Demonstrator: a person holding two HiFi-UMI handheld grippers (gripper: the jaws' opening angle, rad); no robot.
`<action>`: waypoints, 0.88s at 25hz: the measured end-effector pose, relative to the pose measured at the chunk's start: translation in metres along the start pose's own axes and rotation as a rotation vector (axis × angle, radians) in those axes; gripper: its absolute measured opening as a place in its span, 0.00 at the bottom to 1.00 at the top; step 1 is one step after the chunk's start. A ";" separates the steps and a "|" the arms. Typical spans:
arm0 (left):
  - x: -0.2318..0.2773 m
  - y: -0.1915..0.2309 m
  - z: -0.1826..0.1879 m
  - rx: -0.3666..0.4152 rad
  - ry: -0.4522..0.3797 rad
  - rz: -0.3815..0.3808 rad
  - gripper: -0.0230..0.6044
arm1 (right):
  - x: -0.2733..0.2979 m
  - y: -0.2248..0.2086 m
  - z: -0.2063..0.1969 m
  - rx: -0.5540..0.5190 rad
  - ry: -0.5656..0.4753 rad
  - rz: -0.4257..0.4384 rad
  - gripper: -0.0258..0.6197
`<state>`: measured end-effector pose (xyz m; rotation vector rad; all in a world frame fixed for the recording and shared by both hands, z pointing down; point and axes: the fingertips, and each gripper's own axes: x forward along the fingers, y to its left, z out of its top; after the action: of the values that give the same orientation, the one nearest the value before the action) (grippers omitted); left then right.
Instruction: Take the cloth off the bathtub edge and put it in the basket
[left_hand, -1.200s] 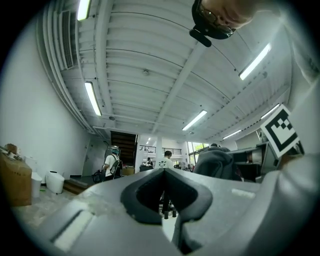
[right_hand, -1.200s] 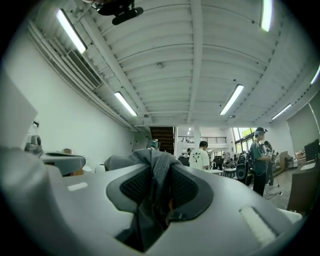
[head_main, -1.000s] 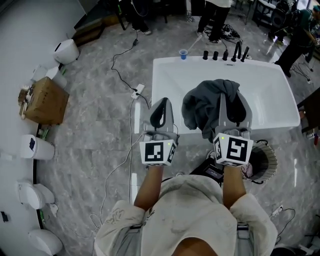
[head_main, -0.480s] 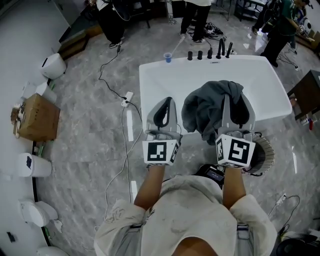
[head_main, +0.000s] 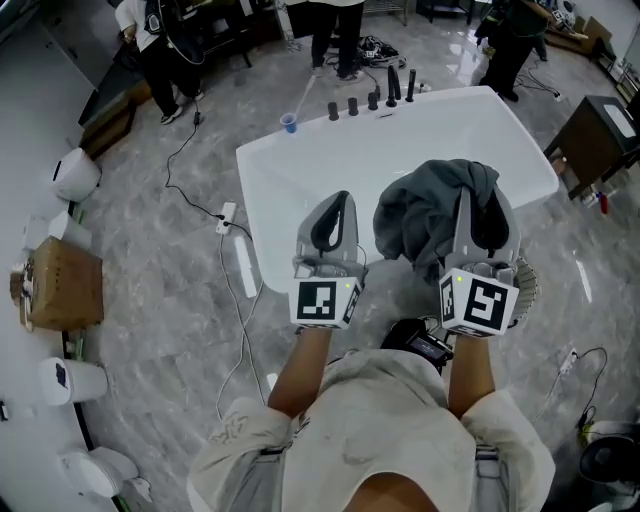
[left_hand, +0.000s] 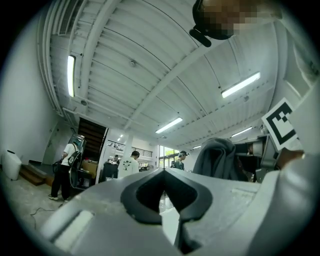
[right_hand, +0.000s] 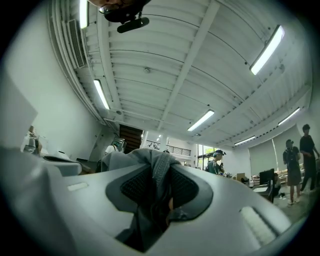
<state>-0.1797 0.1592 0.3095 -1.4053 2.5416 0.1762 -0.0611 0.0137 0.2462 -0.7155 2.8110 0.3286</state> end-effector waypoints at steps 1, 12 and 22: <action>0.007 -0.007 -0.002 -0.006 0.001 -0.018 0.04 | -0.001 -0.009 -0.002 -0.007 0.004 -0.020 0.21; 0.087 -0.094 -0.026 -0.089 0.018 -0.232 0.04 | -0.019 -0.116 -0.016 -0.069 0.055 -0.258 0.21; 0.154 -0.184 -0.042 -0.134 0.033 -0.422 0.04 | -0.043 -0.215 -0.023 -0.134 0.089 -0.474 0.21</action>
<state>-0.1087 -0.0741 0.3114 -1.9689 2.2256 0.2527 0.0774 -0.1576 0.2449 -1.4172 2.6022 0.4051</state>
